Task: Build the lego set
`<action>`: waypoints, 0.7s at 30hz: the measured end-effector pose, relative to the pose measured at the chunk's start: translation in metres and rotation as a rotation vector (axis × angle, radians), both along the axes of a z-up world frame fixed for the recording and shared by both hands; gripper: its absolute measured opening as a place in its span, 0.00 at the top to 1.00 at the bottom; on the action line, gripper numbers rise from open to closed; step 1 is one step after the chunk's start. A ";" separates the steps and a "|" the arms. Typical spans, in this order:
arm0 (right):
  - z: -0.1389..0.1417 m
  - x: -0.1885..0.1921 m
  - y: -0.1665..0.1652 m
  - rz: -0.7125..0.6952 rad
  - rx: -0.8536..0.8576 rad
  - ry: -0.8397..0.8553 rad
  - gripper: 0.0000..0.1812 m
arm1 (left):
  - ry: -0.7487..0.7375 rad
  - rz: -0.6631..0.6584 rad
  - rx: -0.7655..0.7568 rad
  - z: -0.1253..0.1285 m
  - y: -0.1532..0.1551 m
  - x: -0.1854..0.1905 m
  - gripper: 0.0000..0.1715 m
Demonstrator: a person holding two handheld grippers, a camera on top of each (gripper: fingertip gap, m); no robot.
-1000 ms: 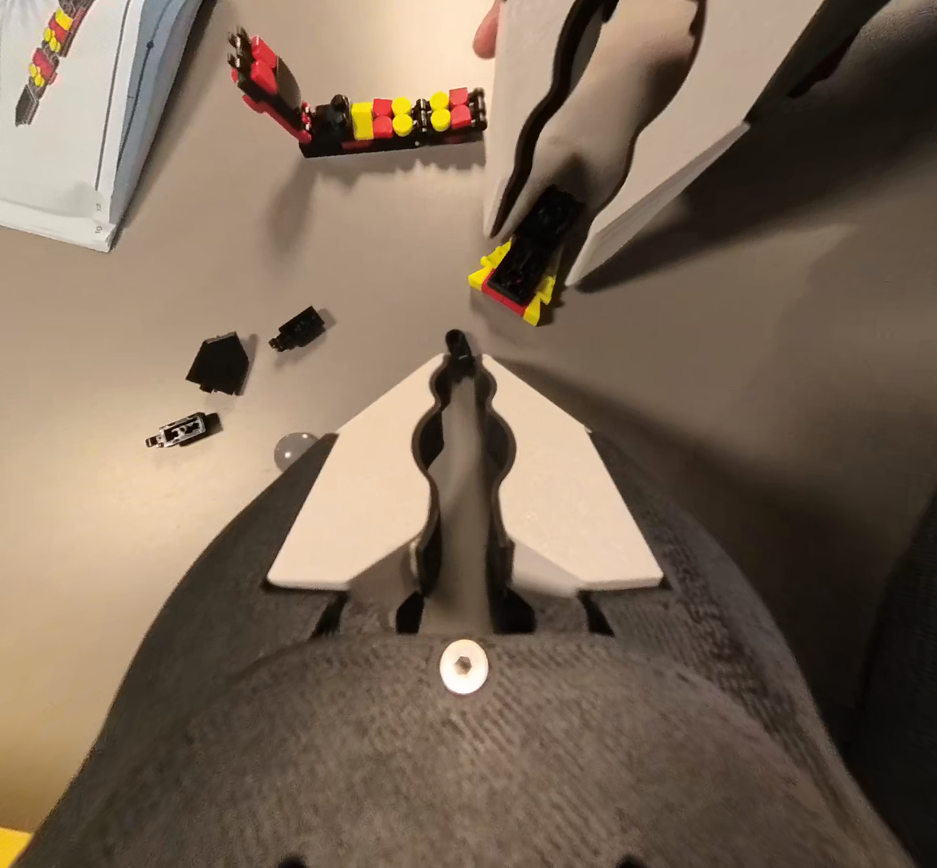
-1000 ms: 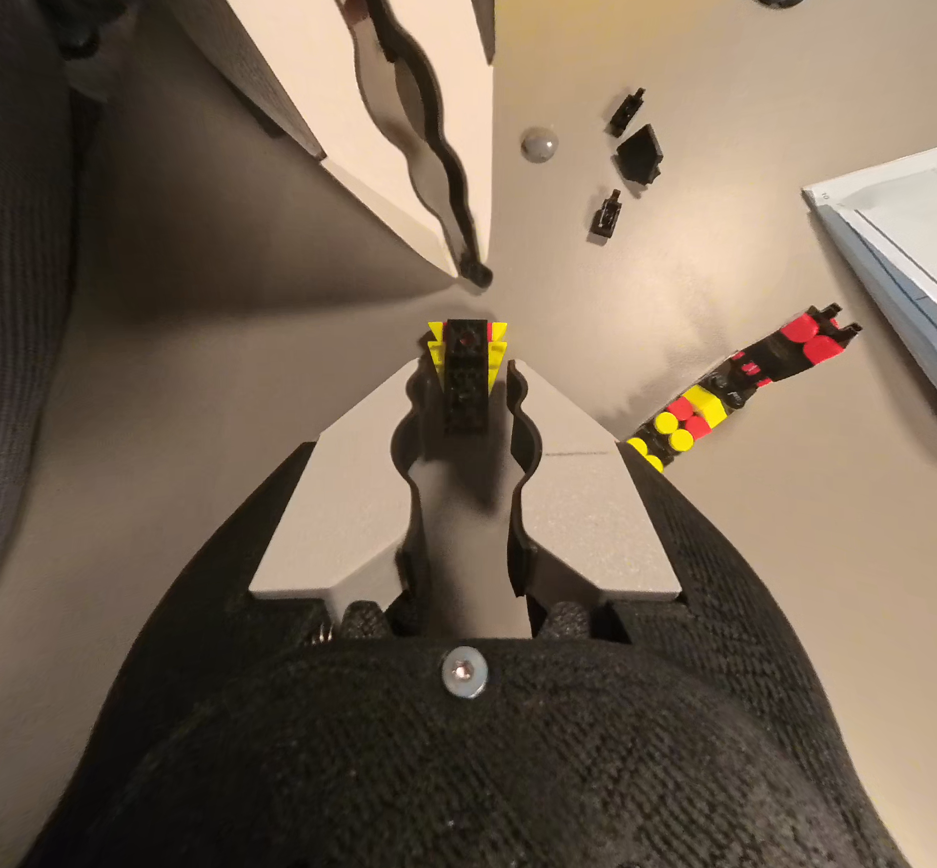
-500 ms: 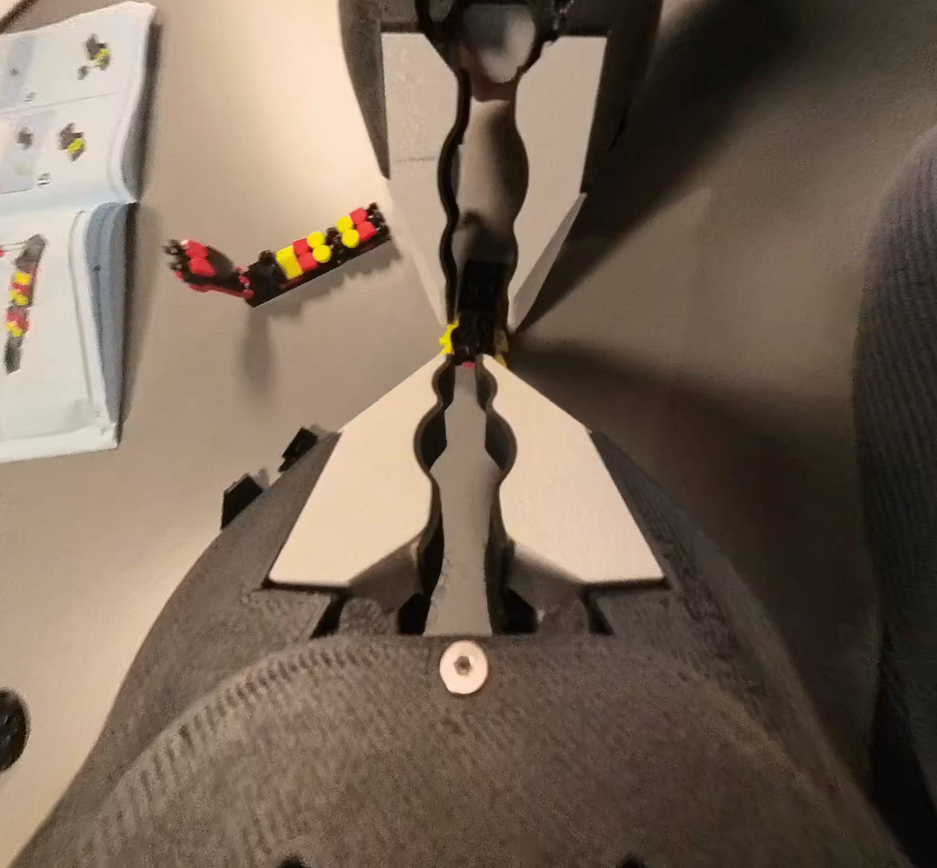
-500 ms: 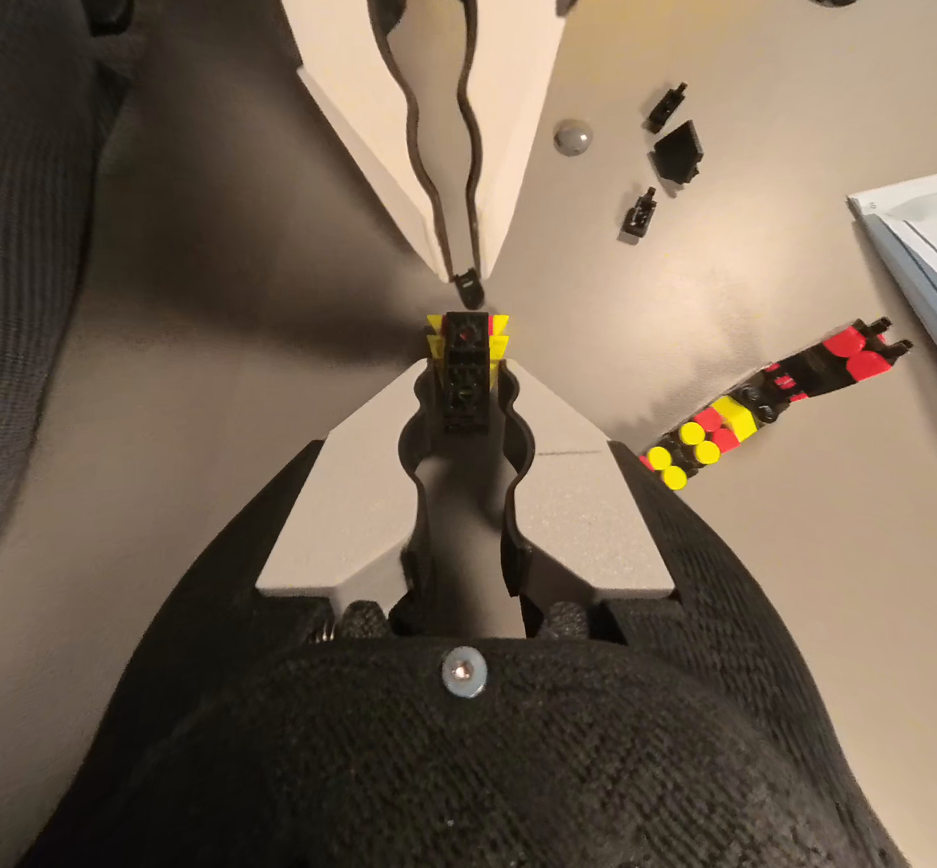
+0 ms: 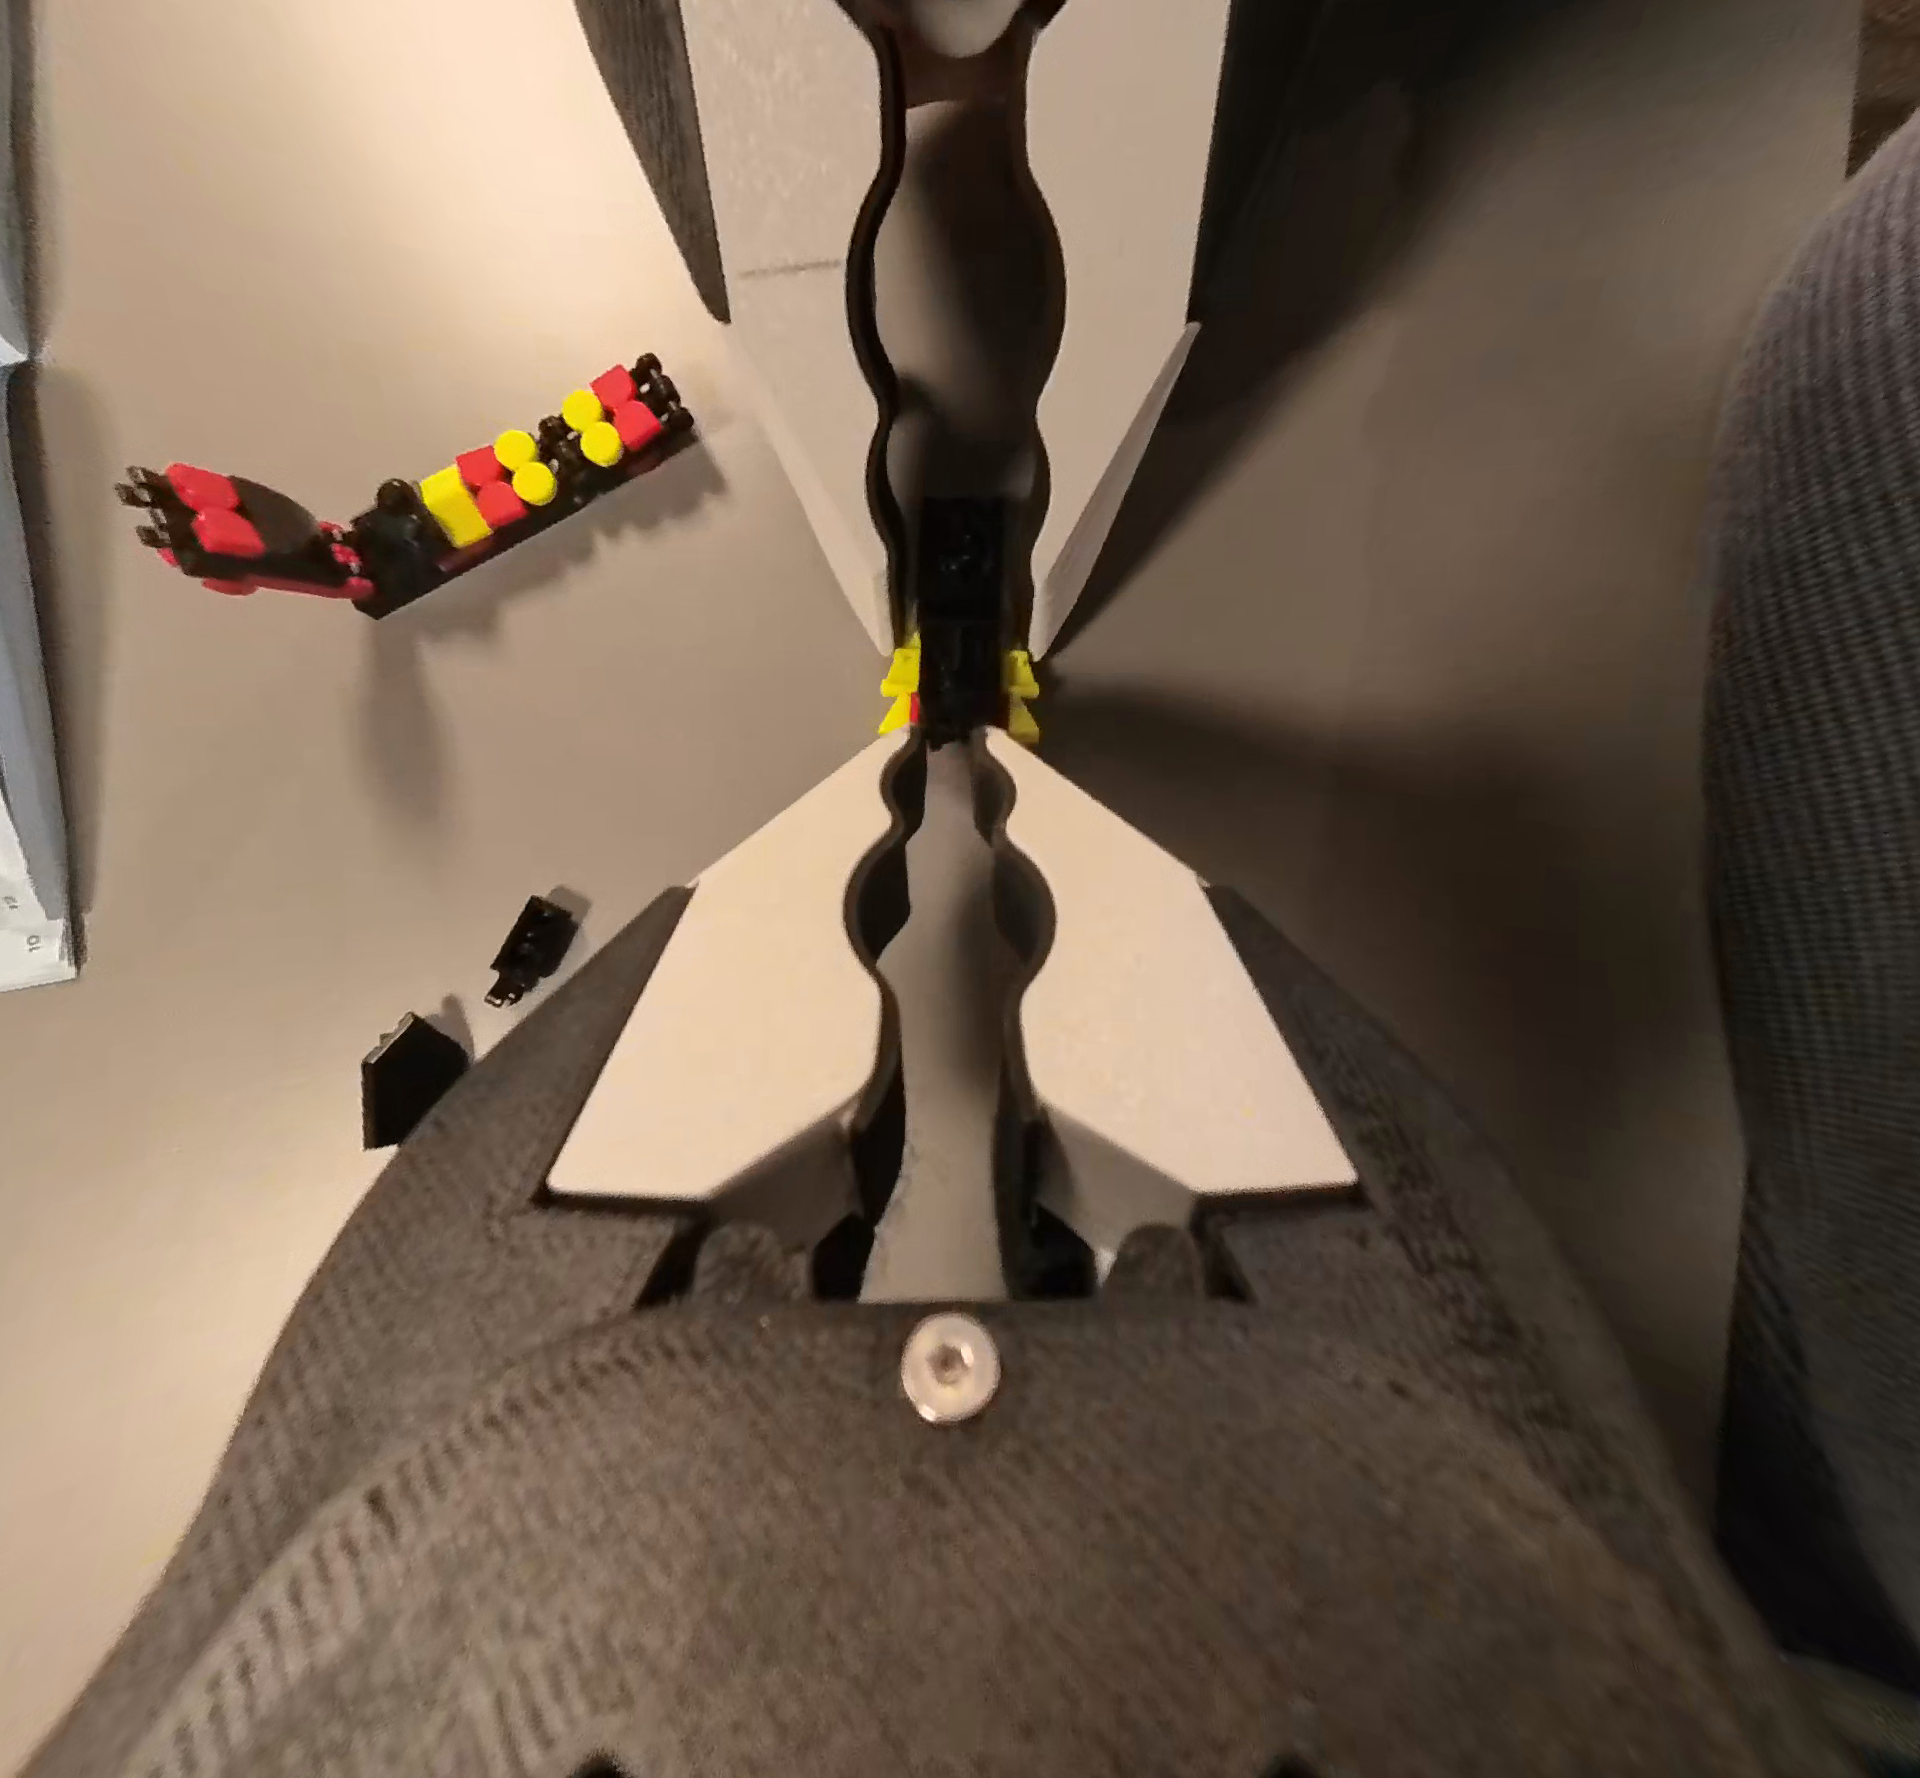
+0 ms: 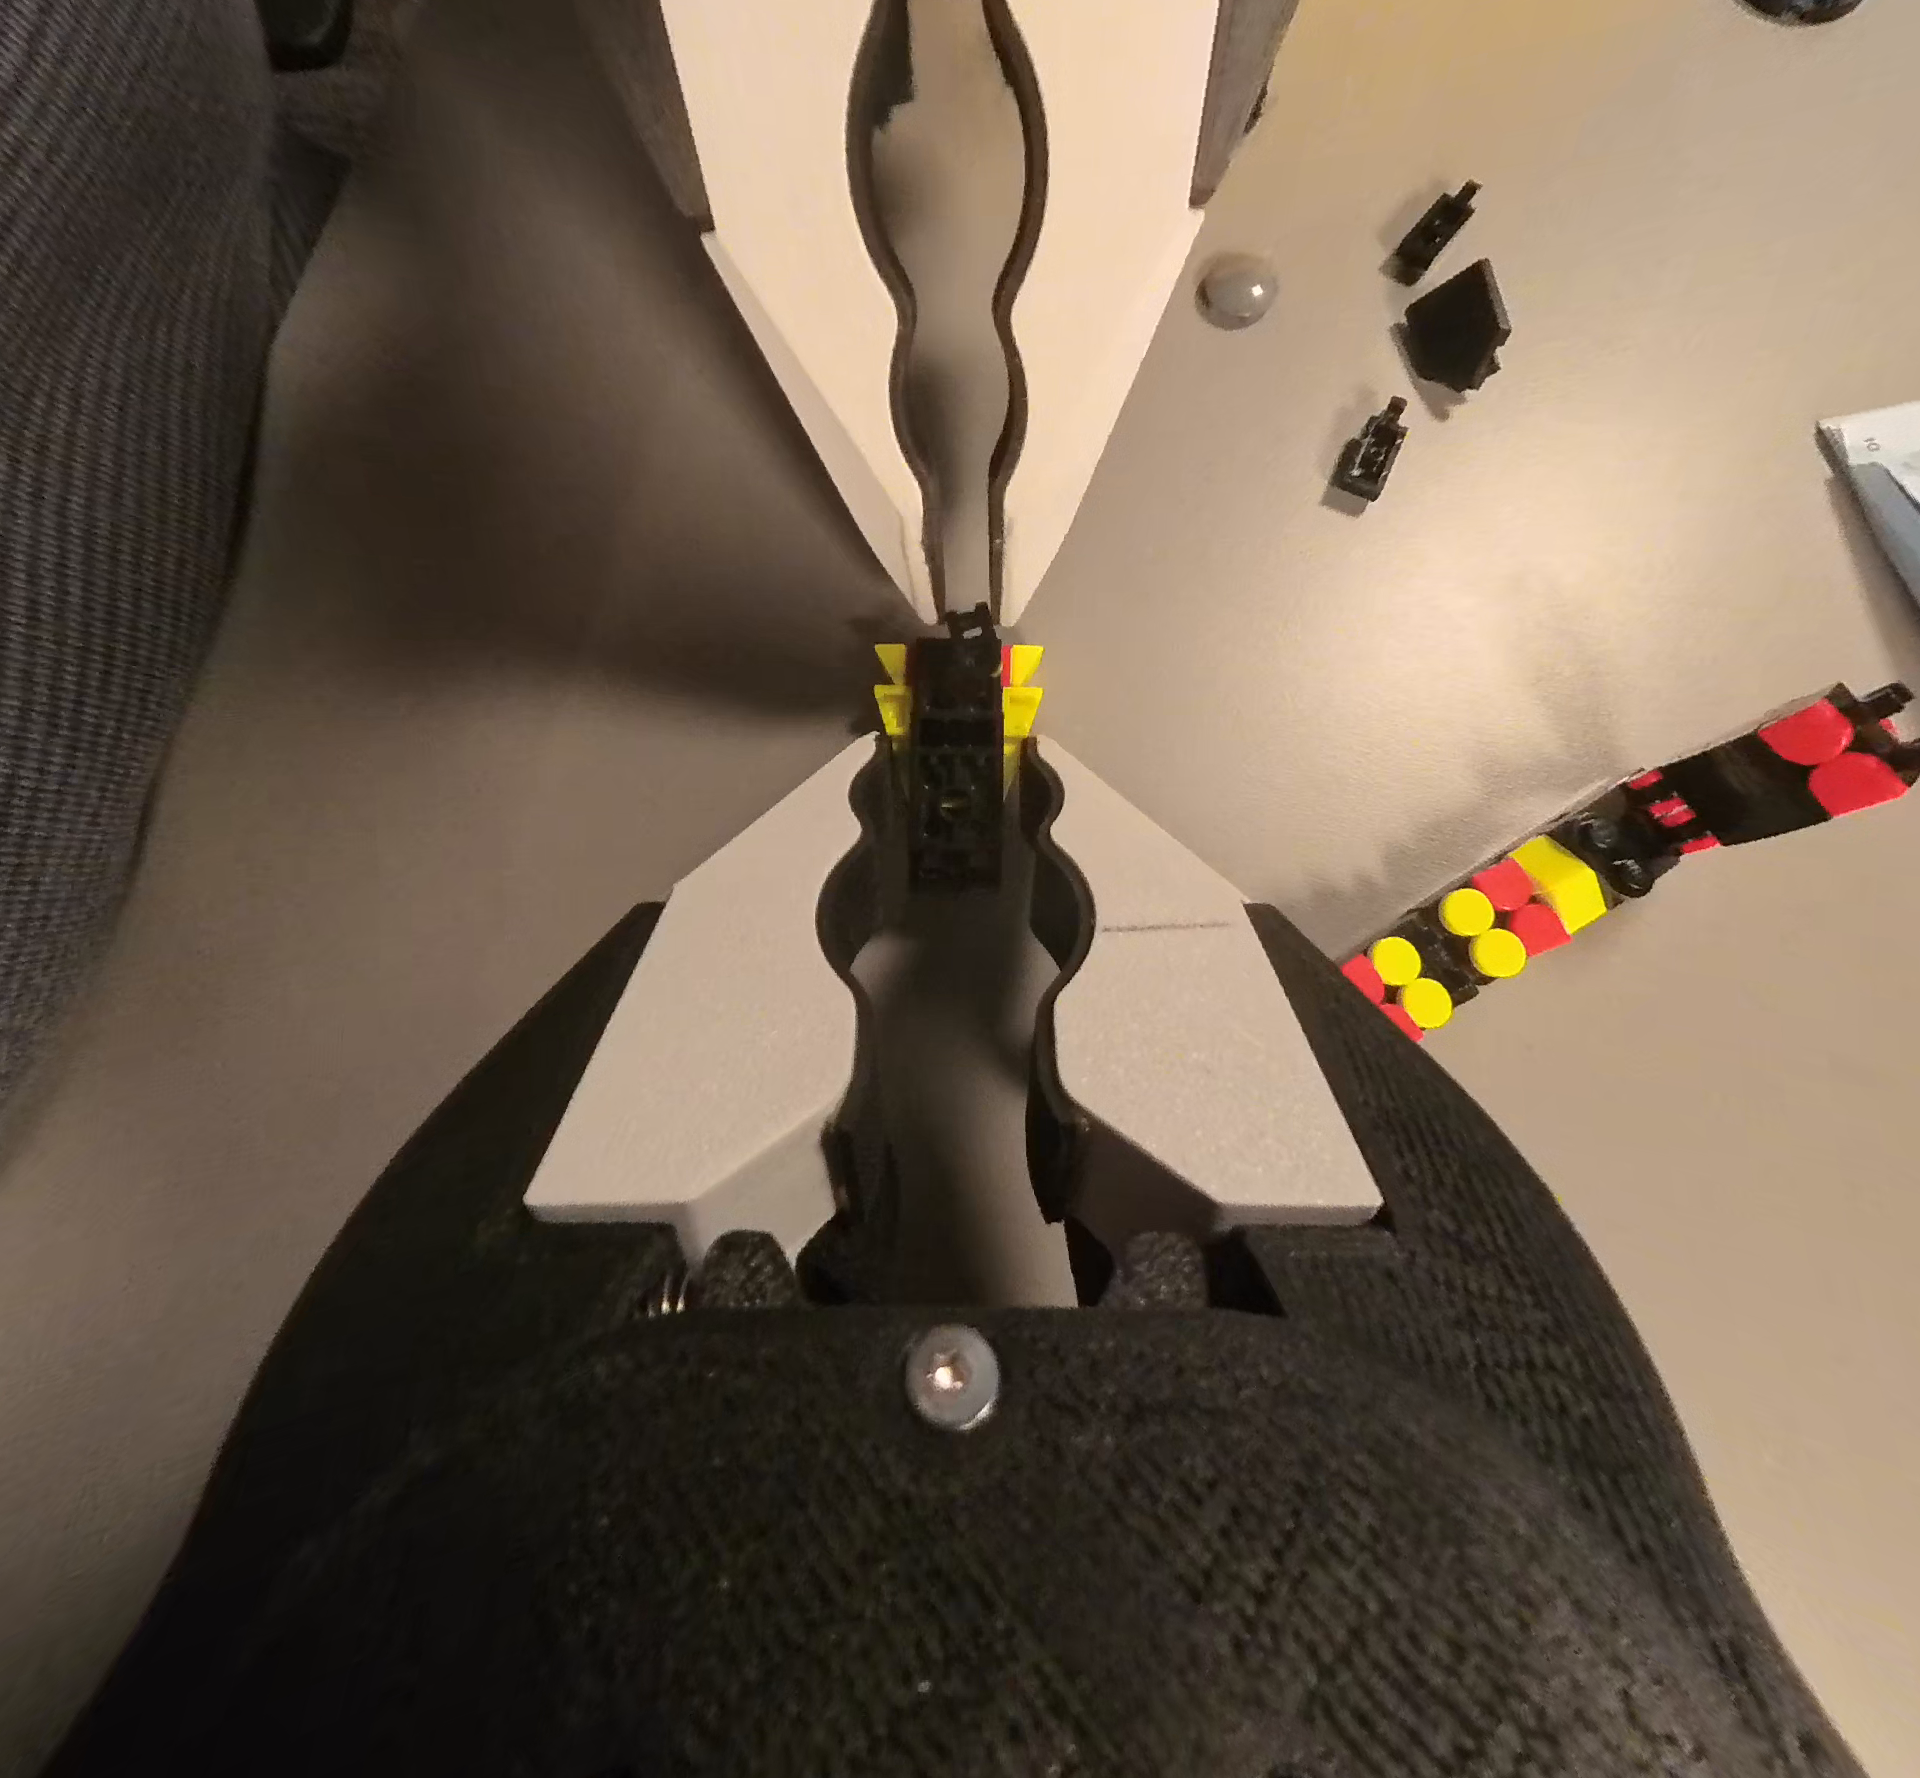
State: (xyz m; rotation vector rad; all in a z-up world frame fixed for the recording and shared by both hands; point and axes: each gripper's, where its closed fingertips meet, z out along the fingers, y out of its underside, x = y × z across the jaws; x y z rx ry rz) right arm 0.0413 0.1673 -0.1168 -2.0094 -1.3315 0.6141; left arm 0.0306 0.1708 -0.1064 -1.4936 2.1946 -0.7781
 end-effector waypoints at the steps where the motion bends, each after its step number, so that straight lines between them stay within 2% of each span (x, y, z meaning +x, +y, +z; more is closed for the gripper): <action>1: 0.000 0.000 0.000 0.000 -0.001 0.001 0.88 | 0.000 0.001 0.000 0.000 0.000 0.000 0.96; 13: 0.000 0.000 0.000 0.000 -0.009 0.011 0.88 | 0.001 0.014 0.013 -0.002 0.003 0.000 0.94; 17: 0.001 0.006 0.003 -0.012 0.006 -0.007 0.87 | -0.049 0.068 0.008 0.006 0.009 0.001 0.93; 21: 0.013 0.017 0.015 -0.065 0.060 0.010 0.87 | -0.172 0.181 0.024 0.019 0.025 0.006 0.89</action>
